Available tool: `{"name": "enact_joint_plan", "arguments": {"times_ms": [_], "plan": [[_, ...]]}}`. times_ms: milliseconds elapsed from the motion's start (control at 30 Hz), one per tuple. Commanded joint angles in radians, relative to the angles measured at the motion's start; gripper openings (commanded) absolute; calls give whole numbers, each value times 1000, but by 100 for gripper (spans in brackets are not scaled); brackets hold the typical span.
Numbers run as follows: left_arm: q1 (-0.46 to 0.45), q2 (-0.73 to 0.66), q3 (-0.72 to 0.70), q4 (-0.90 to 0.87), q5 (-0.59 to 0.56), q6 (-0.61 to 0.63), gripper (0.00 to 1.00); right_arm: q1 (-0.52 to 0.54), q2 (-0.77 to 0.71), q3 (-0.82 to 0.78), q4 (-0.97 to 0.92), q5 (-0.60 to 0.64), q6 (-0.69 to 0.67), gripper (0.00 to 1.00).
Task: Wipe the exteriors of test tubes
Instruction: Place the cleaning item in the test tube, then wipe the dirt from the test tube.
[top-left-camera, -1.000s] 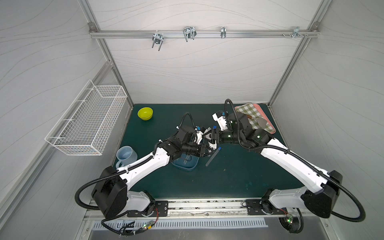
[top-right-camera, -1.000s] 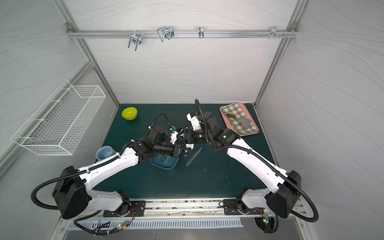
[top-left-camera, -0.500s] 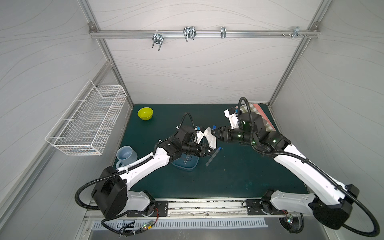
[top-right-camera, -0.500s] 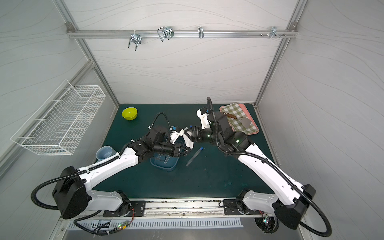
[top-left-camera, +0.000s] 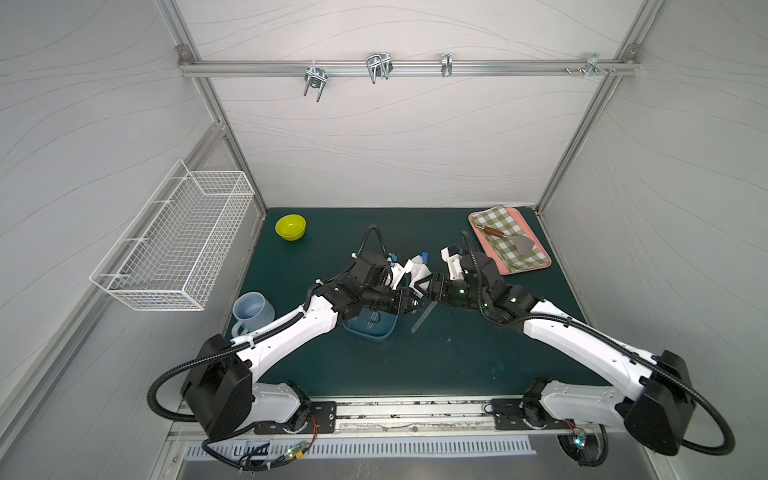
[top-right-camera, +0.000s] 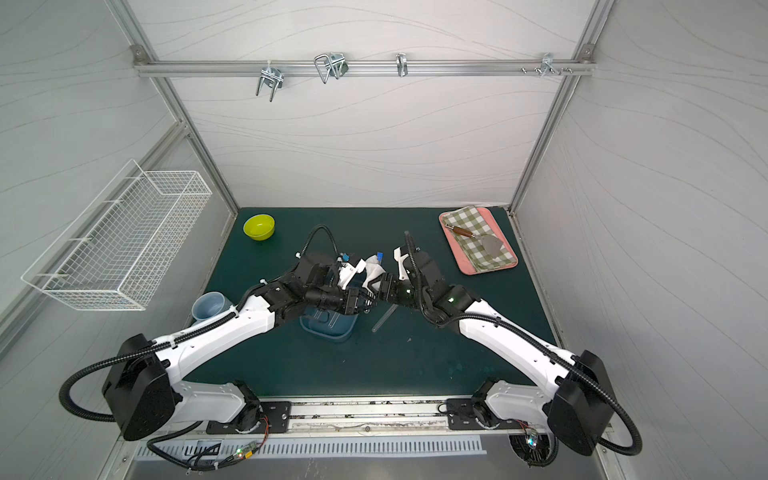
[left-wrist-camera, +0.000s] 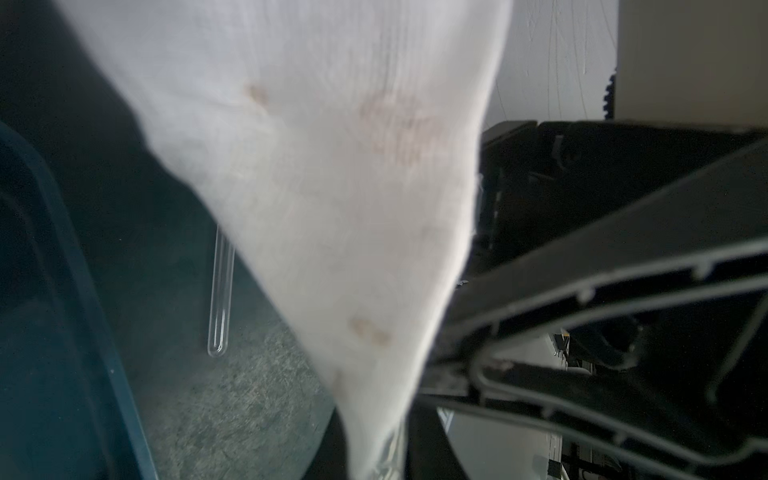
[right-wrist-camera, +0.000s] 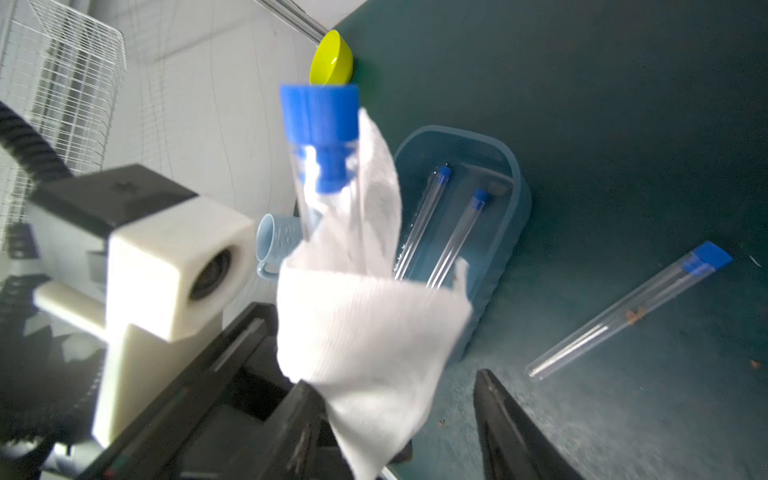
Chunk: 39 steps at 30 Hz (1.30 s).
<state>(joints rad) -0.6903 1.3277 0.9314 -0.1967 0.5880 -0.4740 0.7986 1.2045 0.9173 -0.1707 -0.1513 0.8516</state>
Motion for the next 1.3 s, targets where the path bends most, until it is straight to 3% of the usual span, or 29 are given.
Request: {"name": "enact_joint_plan", "arguments": {"times_ms": [0, 500, 800, 967, 1267], "plan": [[-2, -25, 12, 17, 5, 17, 7, 10, 15, 7, 89, -11, 31, 59], [-3, -23, 6, 29, 7, 8, 7, -2, -90, 26, -127, 76, -62, 64], [-2, -22, 4, 31, 3, 7, 7, -21, -125, 87, -239, 15, -105, 65], [-2, -15, 10, 32, 4, 8, 7, -22, -141, 43, -109, -15, -22, 64], [-2, -34, 11, 16, 5, 13, 7, -16, 15, -12, 143, -62, 81, 52]]}}
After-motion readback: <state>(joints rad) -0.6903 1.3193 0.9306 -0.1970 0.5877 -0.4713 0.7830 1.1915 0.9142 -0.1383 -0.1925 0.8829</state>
